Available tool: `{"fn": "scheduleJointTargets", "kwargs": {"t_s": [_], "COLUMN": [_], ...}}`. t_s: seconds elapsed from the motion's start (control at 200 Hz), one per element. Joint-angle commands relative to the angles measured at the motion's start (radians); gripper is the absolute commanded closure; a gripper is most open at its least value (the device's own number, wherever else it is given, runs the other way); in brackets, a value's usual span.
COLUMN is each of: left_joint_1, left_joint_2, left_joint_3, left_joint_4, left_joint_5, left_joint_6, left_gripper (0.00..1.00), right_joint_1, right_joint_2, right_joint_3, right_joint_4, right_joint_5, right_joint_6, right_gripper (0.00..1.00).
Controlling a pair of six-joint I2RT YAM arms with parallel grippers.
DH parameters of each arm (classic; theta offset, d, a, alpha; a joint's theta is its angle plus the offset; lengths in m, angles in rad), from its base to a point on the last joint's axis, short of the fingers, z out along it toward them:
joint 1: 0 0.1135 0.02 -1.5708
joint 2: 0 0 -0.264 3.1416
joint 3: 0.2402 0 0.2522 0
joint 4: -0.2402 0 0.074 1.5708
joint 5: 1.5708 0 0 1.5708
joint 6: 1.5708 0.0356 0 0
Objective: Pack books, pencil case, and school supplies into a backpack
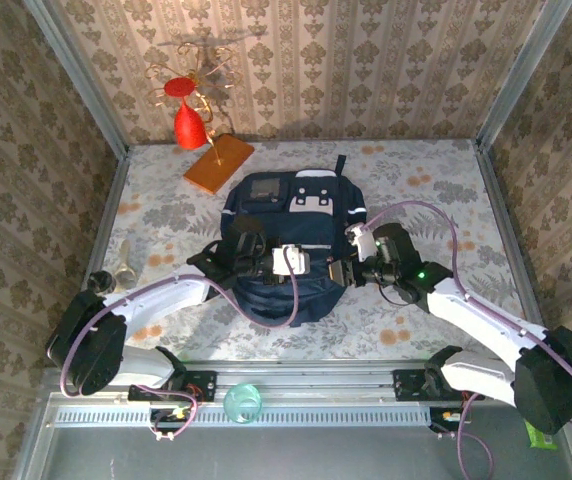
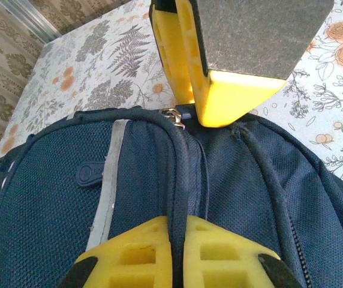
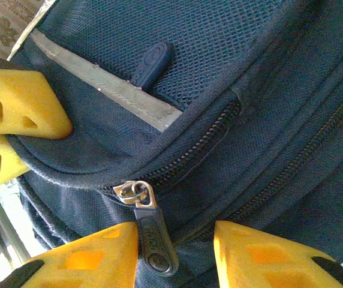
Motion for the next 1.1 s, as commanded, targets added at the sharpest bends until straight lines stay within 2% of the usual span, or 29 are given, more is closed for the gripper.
{"fn": "scheduleJointTargets", "kwargs": {"t_s": [0.0, 0.075, 0.195, 0.435, 0.68, 0.92, 1.095], "left_joint_1": [0.013, 0.013, 0.013, 0.016, 0.029, 0.033, 0.033], "left_joint_2": [-0.019, -0.018, -0.017, -0.025, -0.049, -0.065, -0.063], "left_joint_3": [-0.002, -0.003, -0.006, -0.012, -0.036, -0.050, -0.054], "left_joint_4": [-0.020, -0.020, -0.020, -0.027, -0.038, -0.035, -0.032], "left_joint_5": [0.017, 0.016, 0.014, 0.002, 0.007, 0.025, 0.040], "left_joint_6": [0.001, 0.000, 0.002, 0.005, 0.035, 0.038, 0.035], "left_gripper": [1.00, 1.00, 1.00, 1.00, 1.00, 1.00, 1.00], "right_joint_1": [-0.004, -0.003, -0.003, -0.004, -0.029, -0.038, -0.033], "right_joint_2": [0.016, 0.025, 0.019, -0.067, -0.105, -0.072, -0.045], "right_joint_3": [0.024, 0.016, 0.010, -0.009, 0.004, 0.028, 0.054], "right_joint_4": [0.033, 0.050, 0.054, -0.007, -0.076, -0.072, -0.119], "right_joint_5": [-0.051, -0.062, -0.051, 0.096, 0.256, 0.293, 0.427], "right_joint_6": [-0.002, 0.008, 0.014, 0.012, 0.031, 0.057, 0.057], "right_gripper": [0.63, 0.66, 0.76, 1.00, 1.00, 1.00, 1.00]}}
